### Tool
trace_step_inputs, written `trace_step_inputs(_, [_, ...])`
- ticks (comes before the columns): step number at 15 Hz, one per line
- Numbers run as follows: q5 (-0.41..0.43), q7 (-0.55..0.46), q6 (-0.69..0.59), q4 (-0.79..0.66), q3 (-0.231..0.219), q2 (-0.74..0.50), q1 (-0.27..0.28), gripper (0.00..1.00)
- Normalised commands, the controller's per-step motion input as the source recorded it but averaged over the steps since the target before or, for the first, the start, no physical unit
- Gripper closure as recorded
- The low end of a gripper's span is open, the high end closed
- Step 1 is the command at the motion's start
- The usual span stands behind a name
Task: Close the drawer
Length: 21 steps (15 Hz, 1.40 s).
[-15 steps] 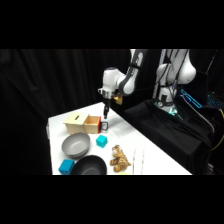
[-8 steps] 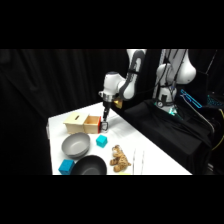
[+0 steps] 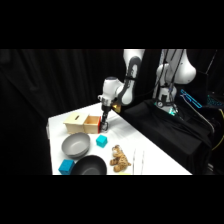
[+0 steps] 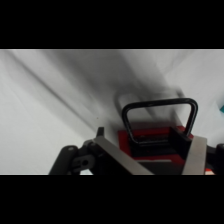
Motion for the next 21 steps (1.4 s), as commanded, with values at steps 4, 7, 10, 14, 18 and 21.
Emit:
trace_step_inputs(4, [0.163,-0.19,0.14,0.17,0.061,0.18,-0.050,0.00])
trace_step_inputs(7, [0.151,-0.19,0.11,0.15,0.038,0.14,-0.056,0.00])
trace_step_inputs(10, [0.130,-0.19,0.02,0.16,0.000,0.09,-0.055,0.00])
trace_step_inputs(14, [0.099,-0.22,-0.13,0.22,-0.022,0.02,-0.089,0.00])
trace_step_inputs(18, [0.076,-0.25,-0.22,0.30,0.024,0.04,-0.148,0.00])
trace_step_inputs(21, [0.121,-0.36,-0.29,0.47,0.173,0.16,-0.291,0.00])
